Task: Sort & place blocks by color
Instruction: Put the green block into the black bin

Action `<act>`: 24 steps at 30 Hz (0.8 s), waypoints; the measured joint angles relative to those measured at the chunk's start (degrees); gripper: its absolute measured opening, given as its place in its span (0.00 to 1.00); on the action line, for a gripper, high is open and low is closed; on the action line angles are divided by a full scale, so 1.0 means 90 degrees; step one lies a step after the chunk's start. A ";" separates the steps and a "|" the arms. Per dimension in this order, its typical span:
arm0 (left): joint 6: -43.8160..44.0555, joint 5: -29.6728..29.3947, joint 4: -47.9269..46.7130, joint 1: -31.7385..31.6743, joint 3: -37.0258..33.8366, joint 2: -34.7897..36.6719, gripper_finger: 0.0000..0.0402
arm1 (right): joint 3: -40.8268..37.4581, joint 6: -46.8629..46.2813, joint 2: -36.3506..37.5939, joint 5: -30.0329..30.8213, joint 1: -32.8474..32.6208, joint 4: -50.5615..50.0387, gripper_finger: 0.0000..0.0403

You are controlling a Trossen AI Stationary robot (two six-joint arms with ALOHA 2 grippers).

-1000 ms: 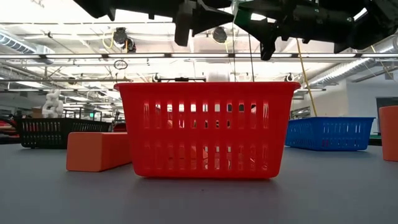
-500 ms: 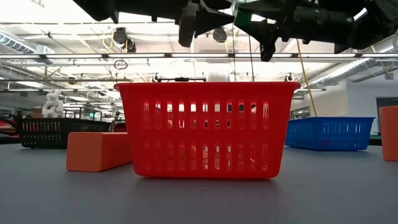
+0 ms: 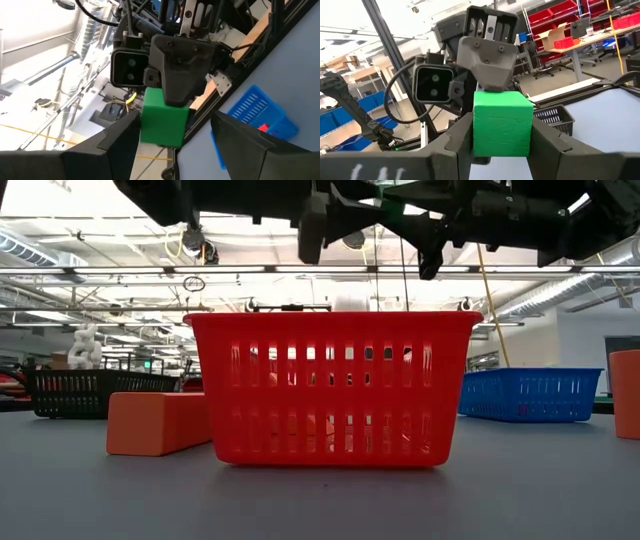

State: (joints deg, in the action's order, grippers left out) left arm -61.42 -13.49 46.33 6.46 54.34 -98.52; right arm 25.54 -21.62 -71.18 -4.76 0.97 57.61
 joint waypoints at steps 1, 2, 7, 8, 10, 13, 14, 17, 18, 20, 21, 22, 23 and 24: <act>-0.0007 0.0000 0.0015 0.0000 0.0052 -0.0058 0.61 | 0.0000 0.0001 -0.0002 0.0000 0.0000 -0.0014 0.33; -0.0016 0.0000 0.0000 0.0000 0.0088 -0.0097 0.61 | 0.0000 -0.0001 -0.0002 -0.0002 0.0000 -0.0047 0.33; 0.0001 0.0019 -0.0072 0.0038 0.0473 -0.0375 0.61 | 0.0002 -0.0001 -0.0094 0.0000 -0.0002 -0.0009 0.33; 0.0001 0.0019 -0.0043 0.0046 0.0576 -0.0464 0.61 | 0.0002 -0.0001 -0.0130 0.0000 -0.0002 -0.0008 0.33; -0.0033 0.0000 -0.0170 0.0049 0.0638 -0.0514 0.61 | 0.0002 0.0001 -0.0180 -0.0004 -0.0002 -0.0010 0.33; -0.0014 -0.0084 -0.0335 0.0046 0.0703 -0.0550 0.61 | 0.0000 -0.0003 -0.0236 -0.0004 0.0000 0.0043 0.33; -0.0003 -0.0211 -0.0326 0.0046 0.0698 -0.0559 0.61 | 0.0002 -0.0011 -0.0231 0.0000 0.0000 0.0052 0.33; 0.0027 -0.0700 -0.0367 0.0046 0.0696 -0.0556 0.61 | 0.0002 -0.0010 -0.0232 -0.0015 0.0002 0.0081 0.33; 0.0039 -0.0803 -0.0369 0.0046 0.0696 -0.0556 0.61 | 0.0002 -0.0008 -0.0226 -0.0084 0.0002 0.0114 0.33; 0.0062 -0.0951 -0.0360 0.0040 0.0696 -0.0556 0.61 | 0.0002 -0.0006 -0.0226 -0.0172 0.0000 0.0158 0.33; 0.0062 -0.0971 -0.0333 0.0037 0.0693 -0.0556 0.61 | 0.0002 -0.0006 -0.0226 -0.0186 0.0000 0.0158 0.33; 0.0066 -0.0979 -0.0323 0.0036 0.0694 -0.0552 0.61 | 0.0002 -0.0006 -0.0226 -0.0188 0.0000 0.0153 0.33; 0.0069 -0.0981 -0.0321 0.0040 0.0693 -0.0549 0.61 | 0.0002 -0.0006 -0.0226 -0.0187 0.0000 0.0153 0.33; 0.0066 -0.0981 -0.0321 0.0041 0.0693 -0.0549 0.61 | 0.0002 -0.0006 -0.0226 -0.0187 0.0002 0.0153 0.33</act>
State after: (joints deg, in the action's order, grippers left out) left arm -60.83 -22.33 43.44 6.83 60.58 -103.46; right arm 25.56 -21.67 -73.21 -6.44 0.99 58.98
